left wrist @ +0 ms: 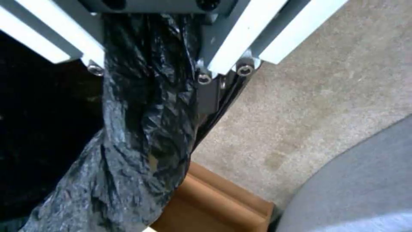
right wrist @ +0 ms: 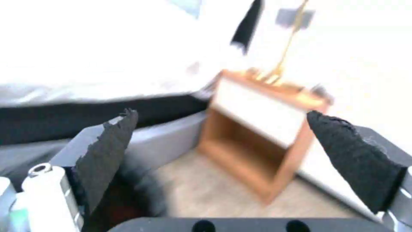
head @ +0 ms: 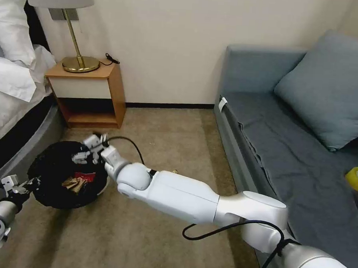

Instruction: Pick up the trash bin, then pick up the garbage on the floor and place it into the trash bin.

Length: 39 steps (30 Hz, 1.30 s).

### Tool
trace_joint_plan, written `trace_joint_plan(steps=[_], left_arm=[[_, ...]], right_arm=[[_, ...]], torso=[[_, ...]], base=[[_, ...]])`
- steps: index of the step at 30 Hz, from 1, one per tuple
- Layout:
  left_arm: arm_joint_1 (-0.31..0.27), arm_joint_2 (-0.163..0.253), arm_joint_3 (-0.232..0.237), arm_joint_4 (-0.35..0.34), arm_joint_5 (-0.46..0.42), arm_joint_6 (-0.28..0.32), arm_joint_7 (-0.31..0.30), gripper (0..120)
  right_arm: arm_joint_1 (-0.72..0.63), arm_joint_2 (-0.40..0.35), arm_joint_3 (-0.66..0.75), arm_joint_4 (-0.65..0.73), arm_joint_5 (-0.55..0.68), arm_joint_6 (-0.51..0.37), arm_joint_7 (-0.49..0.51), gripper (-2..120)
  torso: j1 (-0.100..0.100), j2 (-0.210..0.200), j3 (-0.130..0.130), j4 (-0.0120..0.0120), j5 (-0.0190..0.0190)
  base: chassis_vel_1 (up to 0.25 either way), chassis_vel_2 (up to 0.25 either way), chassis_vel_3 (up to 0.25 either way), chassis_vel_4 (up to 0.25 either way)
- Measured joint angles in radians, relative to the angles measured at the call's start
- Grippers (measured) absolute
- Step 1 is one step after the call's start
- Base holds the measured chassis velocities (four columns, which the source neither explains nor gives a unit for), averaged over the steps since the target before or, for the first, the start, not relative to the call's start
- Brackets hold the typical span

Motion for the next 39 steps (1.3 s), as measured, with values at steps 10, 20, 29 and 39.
trace_joint_plan(steps=[10, 20, 29, 39], left_arm=[[0.080, -0.070, -0.037, -0.128, 0.016, 0.042, -0.082, 2], [0.126, -0.095, -0.068, -0.198, 0.014, 0.061, -0.132, 2], [0.129, -0.091, -0.079, -0.211, 0.005, 0.065, -0.148, 2], [0.120, -0.080, -0.067, -0.211, 0.004, 0.066, -0.153, 2]], right_arm=[[0.017, -0.198, 0.114, 0.249, -0.014, -0.101, 0.129, 100], [-0.118, -0.356, 0.236, 0.484, 0.001, -0.234, 0.224, 100], [-0.261, -0.452, 0.353, 0.550, -0.041, -0.294, 0.249, 100], [-0.451, -0.620, 0.555, 0.641, -0.086, -0.302, 0.212, 100]], torso=[[0.000, 0.000, 0.000, -0.0007, 0.0000], [0.000, 0.000, 0.000, -0.0001, 0.0002], [0.000, 0.000, 0.000, 0.0003, 0.0000], [0.000, 0.000, 0.000, 0.0001, 0.0001]], base=[[0.000, 0.000, 0.000, 0.000], [0.000, 0.000, 0.000, 0.000], [0.000, 0.000, 0.000, 0.000], [0.000, 0.000, 0.000, 0.000]])
